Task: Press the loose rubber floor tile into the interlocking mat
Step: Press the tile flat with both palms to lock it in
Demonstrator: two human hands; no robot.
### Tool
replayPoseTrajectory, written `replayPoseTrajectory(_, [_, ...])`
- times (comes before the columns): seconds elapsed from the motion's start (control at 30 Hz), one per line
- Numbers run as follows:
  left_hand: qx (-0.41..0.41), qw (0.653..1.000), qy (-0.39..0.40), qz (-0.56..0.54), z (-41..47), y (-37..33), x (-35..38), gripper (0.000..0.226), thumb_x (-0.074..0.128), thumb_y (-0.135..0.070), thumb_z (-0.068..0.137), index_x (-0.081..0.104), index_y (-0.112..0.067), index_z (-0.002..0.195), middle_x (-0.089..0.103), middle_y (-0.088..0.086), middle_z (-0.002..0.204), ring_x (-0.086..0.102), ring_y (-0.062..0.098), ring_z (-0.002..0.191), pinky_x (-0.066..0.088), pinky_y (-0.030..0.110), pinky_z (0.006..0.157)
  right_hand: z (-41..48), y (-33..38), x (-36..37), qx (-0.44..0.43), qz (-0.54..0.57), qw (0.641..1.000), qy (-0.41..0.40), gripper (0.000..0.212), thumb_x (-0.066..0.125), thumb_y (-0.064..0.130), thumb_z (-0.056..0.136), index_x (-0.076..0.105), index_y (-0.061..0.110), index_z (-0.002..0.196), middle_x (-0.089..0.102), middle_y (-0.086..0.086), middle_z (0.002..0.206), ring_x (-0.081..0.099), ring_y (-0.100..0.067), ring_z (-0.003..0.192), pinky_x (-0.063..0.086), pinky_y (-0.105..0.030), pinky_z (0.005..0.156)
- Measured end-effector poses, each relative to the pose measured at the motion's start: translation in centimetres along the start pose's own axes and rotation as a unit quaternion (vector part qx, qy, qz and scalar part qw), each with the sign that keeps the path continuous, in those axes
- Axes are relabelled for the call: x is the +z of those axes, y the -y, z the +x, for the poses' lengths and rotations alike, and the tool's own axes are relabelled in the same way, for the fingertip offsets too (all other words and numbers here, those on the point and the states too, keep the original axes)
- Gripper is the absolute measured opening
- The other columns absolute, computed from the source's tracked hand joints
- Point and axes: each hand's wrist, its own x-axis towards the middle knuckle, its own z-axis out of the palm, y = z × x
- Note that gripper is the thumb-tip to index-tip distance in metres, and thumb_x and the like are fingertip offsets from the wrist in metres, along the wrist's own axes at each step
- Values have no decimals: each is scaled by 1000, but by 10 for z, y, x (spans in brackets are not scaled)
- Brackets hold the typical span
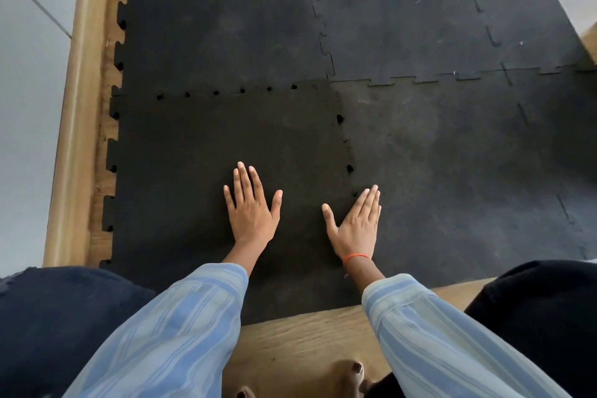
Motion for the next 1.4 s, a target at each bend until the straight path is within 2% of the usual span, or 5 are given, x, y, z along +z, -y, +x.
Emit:
replayPoseTrajectory(0.37, [-16,1000,-8,-6,1,-7,4,79,11,-58,94,3,-3,150,1,19,159,2,30,148,7,52,118,42,-15,-4,-78,-74,994,37,100,26,72,85,-3,0,148,-8,-17,159,-10,-25,148,-6,-41,120])
replayPoseTrajectory(0.73, [-18,1000,-11,-1,3,-6,5,79,12,-58,94,6,-2,150,4,20,159,4,31,148,9,52,117,34,-5,11,-30,-65,997,-14,102,15,79,80,-2,7,149,-4,-11,161,-8,-20,148,-5,-44,120])
replayPoseTrajectory(0.93, [-17,1000,-11,-6,3,-7,5,79,12,-58,94,6,-2,150,4,20,159,5,31,148,10,53,117,16,-13,5,-31,-36,999,-17,90,16,68,88,-4,6,149,-4,-10,161,-13,-16,146,-5,-46,121])
replayPoseTrajectory(1.2, [-18,1000,-21,-12,2,-7,5,79,14,-58,94,7,-2,150,6,20,159,6,30,148,10,53,117,-20,-23,10,-48,-32,998,-28,86,17,65,88,3,6,150,3,-9,161,-7,-16,147,0,-43,121])
replayPoseTrajectory(1.4, [-14,999,-30,-20,-1,-6,4,78,18,-57,95,12,-2,149,10,20,159,10,31,147,13,53,116,-34,-31,12,-82,-5,996,-45,76,23,57,92,19,6,148,19,-9,158,11,-19,147,7,-42,121])
